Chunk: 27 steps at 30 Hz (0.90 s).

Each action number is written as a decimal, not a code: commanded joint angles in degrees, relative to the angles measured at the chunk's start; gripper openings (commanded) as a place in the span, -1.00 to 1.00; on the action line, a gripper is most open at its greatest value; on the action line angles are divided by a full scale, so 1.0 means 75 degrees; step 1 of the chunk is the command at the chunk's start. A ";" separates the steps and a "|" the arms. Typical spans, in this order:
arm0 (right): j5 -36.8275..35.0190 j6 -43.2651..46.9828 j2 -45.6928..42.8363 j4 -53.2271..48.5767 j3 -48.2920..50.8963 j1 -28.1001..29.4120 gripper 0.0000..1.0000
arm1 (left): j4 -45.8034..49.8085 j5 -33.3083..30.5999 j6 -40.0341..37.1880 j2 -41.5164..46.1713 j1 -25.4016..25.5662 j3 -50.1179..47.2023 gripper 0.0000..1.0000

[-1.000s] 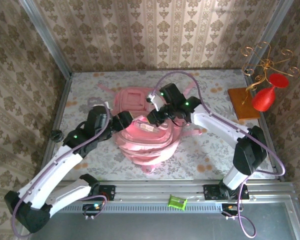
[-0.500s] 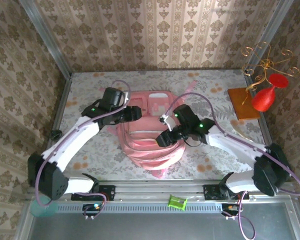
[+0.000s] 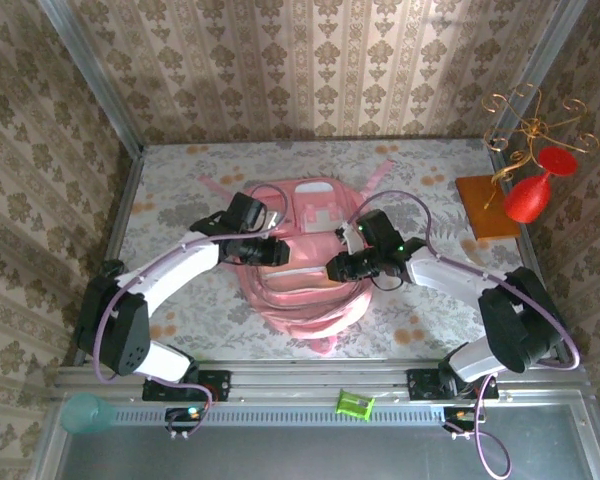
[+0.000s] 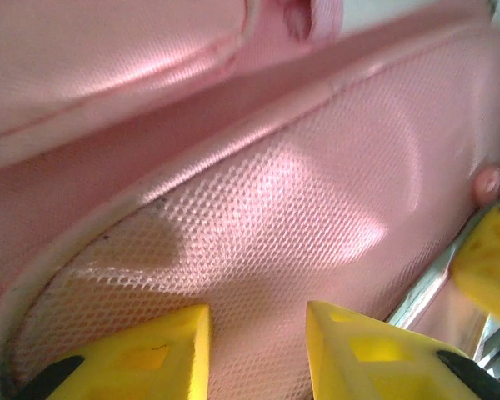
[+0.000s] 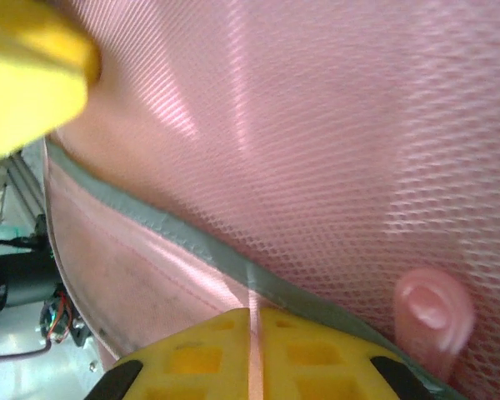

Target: Pack the student bag

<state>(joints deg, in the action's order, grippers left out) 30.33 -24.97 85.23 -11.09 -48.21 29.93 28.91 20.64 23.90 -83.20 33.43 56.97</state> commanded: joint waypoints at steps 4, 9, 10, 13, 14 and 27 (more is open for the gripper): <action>-0.1819 0.0836 0.0941 -0.1137 -0.1034 -0.0711 -0.80 | -0.0112 0.0280 0.0160 -0.0022 0.0594 -0.0539 -0.29; -0.2336 0.1531 0.1358 -0.1644 -0.2150 -0.0849 -0.77 | -0.0713 0.0612 0.0361 -0.0449 0.1335 -0.0045 -0.17; -0.2497 0.1705 0.1368 -0.1811 -0.2411 -0.0846 -0.76 | -0.0708 0.0543 0.0262 -0.0489 0.1436 0.0158 -0.09; -0.2891 0.2039 0.1013 -0.2101 -0.2795 -0.0817 -0.71 | -0.0547 0.0129 -0.0126 -0.0394 0.1451 0.0603 0.06; -0.2926 0.2067 0.0738 -0.2072 -0.2728 -0.0773 -0.67 | -0.0452 -0.0088 -0.0278 -0.0261 0.1405 0.0661 0.12; -0.1862 -0.0885 -0.1061 0.1331 0.0525 0.1336 -0.28 | -0.0376 -0.0016 0.0301 0.0702 -0.0215 -0.0305 0.36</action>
<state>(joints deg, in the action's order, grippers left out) 15.07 -25.65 74.48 -7.73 -45.50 40.73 25.19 16.78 24.86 -74.35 31.18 54.96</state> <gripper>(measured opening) 0.358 0.680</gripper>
